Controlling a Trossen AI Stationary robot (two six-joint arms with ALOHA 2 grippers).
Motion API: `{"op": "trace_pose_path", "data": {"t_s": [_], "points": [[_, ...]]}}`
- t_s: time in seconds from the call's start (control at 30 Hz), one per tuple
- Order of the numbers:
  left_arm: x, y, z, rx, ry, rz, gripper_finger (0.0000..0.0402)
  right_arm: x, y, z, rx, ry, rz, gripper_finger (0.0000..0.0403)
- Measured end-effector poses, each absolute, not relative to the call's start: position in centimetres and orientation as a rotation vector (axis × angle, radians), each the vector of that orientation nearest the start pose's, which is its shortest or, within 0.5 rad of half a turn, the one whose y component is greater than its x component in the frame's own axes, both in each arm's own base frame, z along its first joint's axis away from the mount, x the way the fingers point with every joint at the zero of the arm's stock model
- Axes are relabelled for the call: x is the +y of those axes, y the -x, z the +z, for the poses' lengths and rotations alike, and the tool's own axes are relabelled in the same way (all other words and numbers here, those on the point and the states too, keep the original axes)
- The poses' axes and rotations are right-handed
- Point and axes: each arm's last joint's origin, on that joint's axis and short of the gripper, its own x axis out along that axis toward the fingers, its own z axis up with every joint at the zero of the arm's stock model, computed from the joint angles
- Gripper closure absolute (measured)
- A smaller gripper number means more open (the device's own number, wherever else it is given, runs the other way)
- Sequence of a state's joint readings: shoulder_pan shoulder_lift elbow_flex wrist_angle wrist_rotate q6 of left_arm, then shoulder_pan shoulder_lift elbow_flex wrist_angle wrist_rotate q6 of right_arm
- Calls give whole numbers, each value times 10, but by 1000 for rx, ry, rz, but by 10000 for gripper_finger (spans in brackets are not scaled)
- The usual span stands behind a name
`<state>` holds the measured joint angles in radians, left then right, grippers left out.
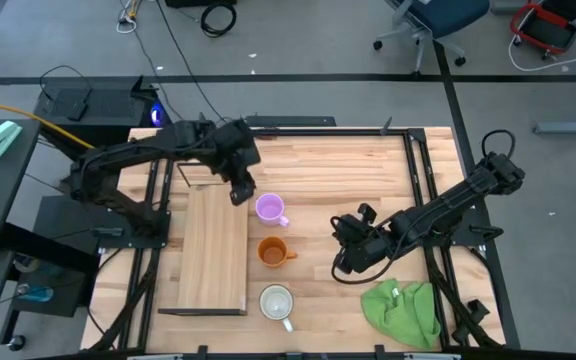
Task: Stack small to large cups/mugs on shelf
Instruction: Put the pink mug on top of the shelf
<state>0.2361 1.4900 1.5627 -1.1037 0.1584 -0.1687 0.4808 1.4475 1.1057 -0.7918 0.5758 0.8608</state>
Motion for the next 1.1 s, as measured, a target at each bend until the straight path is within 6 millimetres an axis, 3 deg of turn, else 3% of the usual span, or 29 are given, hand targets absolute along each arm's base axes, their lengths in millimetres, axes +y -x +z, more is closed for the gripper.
{"op": "trace_pose_path", "data": {"t_s": [0.17, 0.37, 0.5, 0.73, 1.1], "points": [[53, -301, 342, 1083, 303, 193, 313, 113, -250, 255, 876, -195, -495, 396], [59, -321, 314, 1183, 323, 217, 306, 112, -239, 251, 892, -126, -578, 395], [69, -321, 308, 1215, 342, 245, 309, 116, -217, 243, 813, -162, -679, 395], [86, -317, 308, 1209, 314, 359, 313, 123, -181, 225, 623, -300, -641, 395], [90, -334, 279, 1305, 279, 310, 284, 120, -171, 205, 569, -331, -553, 395]]}}
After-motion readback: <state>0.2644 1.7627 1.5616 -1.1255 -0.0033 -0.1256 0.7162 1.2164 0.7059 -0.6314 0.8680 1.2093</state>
